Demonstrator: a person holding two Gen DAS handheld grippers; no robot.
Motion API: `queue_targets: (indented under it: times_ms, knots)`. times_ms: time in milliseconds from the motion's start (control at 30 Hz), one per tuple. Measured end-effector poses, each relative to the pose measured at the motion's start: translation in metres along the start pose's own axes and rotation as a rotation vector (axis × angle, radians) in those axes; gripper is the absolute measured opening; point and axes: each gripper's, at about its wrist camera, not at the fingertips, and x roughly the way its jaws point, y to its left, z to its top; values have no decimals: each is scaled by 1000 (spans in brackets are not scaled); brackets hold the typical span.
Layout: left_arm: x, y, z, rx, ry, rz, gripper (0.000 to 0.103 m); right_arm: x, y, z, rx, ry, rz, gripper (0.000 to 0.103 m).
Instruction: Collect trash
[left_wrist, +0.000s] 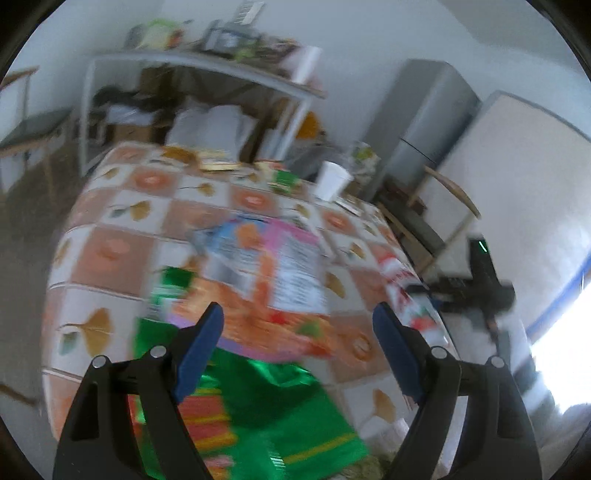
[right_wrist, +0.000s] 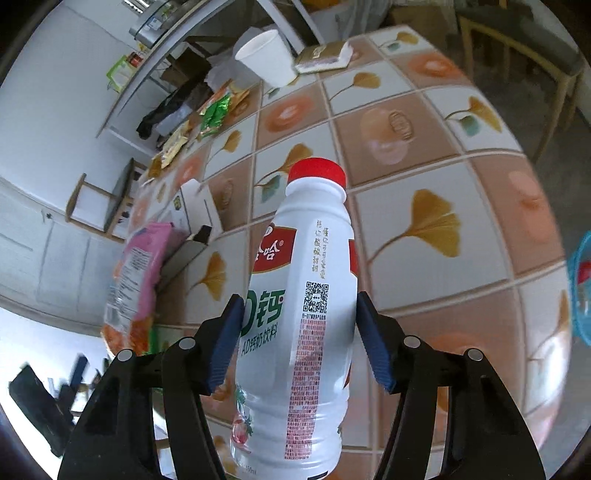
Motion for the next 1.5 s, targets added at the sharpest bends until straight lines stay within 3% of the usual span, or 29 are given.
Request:
queue_targets:
  times_ms: [67, 167, 333, 433, 500, 733, 900, 1100, 1200, 1267, 1333, 1367, 1400, 1500]
  knots:
    - [4, 21, 8, -37, 37, 50, 79, 4, 4, -2, -10, -13, -8, 58]
    - [21, 43, 8, -78, 134, 120, 69, 5, 8, -4, -39, -40, -22, 58]
    - [41, 58, 3, -121, 200, 127, 57, 6, 13, -4, -93, -62, -41, 58]
    - [52, 60, 5, -135, 215, 128, 44, 5, 13, -2, -100, -59, -34, 58]
    - [54, 57, 6, -140, 211, 131, 36, 4, 9, -2, -96, -57, -24, 58]
    - [46, 49, 10, -135, 151, 94, 23, 3, 8, -3, -104, -62, -22, 58]
    - [18, 46, 16, -166, 60, -2, 16, 2, 8, -3, -106, -62, -27, 58]
    - [-48, 52, 14, -208, -64, -95, 15, 2, 8, -3, -110, -62, -39, 58]
    - [-65, 68, -1, -275, -52, -126, 15, 2, 9, -3, -112, -63, -43, 58]
    - [-65, 81, -18, -323, 5, -125, 17, 3, 9, -3, -113, -65, -43, 58]
    - [-59, 91, -36, -352, 65, -54, 24, 3, 8, -3, -109, -67, -42, 58]
    - [-56, 93, -43, -352, 88, -10, 32, 3, 8, -3, -106, -68, -41, 58]
    - [-54, 94, -46, -346, 97, 17, 42, 3, 8, -2, -105, -68, -41, 58]
    - [-52, 94, -50, -318, 89, 118, 58, 4, 8, -2, -102, -68, -40, 58]
